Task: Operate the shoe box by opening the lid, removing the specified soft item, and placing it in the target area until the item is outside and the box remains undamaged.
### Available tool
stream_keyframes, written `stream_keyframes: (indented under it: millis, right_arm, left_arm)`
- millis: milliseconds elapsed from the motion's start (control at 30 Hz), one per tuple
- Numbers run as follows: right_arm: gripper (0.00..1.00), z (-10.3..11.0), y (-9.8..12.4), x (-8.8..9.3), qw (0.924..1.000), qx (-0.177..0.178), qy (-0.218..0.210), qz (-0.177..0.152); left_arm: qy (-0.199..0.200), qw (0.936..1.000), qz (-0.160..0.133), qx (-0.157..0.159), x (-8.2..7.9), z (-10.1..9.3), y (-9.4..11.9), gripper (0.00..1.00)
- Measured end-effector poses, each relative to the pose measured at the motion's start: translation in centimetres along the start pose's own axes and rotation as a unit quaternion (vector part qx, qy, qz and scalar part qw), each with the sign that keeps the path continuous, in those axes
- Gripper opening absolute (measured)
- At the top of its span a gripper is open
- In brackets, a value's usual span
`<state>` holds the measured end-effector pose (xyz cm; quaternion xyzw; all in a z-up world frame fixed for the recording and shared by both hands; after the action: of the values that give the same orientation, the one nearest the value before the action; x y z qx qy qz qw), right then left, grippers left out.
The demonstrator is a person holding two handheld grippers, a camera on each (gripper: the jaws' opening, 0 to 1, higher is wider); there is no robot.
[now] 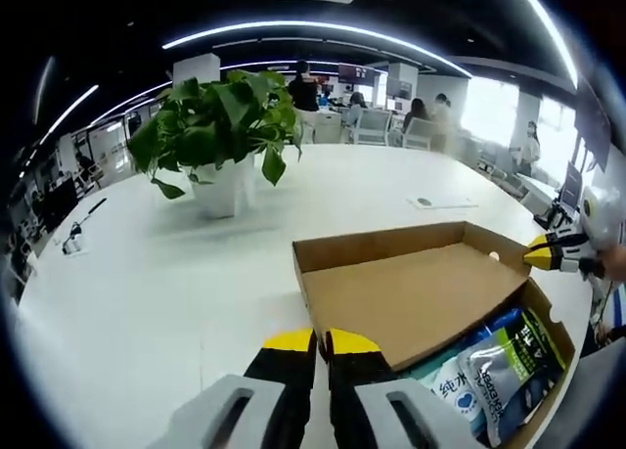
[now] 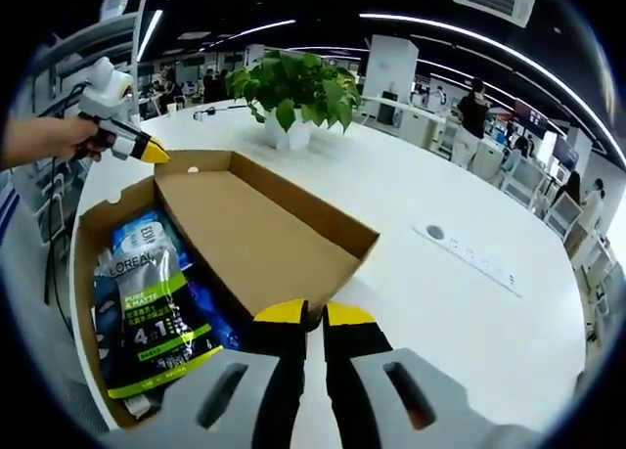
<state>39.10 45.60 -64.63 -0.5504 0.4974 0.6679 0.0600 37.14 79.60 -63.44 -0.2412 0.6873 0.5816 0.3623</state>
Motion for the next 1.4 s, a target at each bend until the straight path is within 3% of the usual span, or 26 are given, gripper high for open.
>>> stream_keyframes:
  millis: [867,1167,1400]
  right_arm:
    - [0.04,-0.18,-0.36,0.45,0.9991,-0.007,-0.041,0.008]
    - [0.05,-0.22,-0.22,0.25,0.9985,-0.009,-0.054,0.006]
    - [0.16,0.62,0.25,0.42,0.999,-0.016,-0.042,0.007]
  left_arm:
    - [0.031,0.9991,0.027,-0.005,0.63,-0.13,-0.7,0.03]
    - [0.022,0.9994,0.027,-0.006,0.52,-0.25,-0.57,0.03]
    - [0.01,0.9994,0.033,-0.006,0.75,-0.54,-0.06,0.05]
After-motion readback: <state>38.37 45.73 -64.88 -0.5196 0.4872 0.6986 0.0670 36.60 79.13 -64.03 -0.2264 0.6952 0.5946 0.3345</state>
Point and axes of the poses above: the point that each gripper's makers call its tool centre point, and the gripper's own axes: y roughly backward along the fingers, z roughly to its left, x roughly out of its underside, the point moved 7 cm from there along y, roughly backward along the fingers, and after that the axes turned 1 degree about z, right-handed, at the moved point
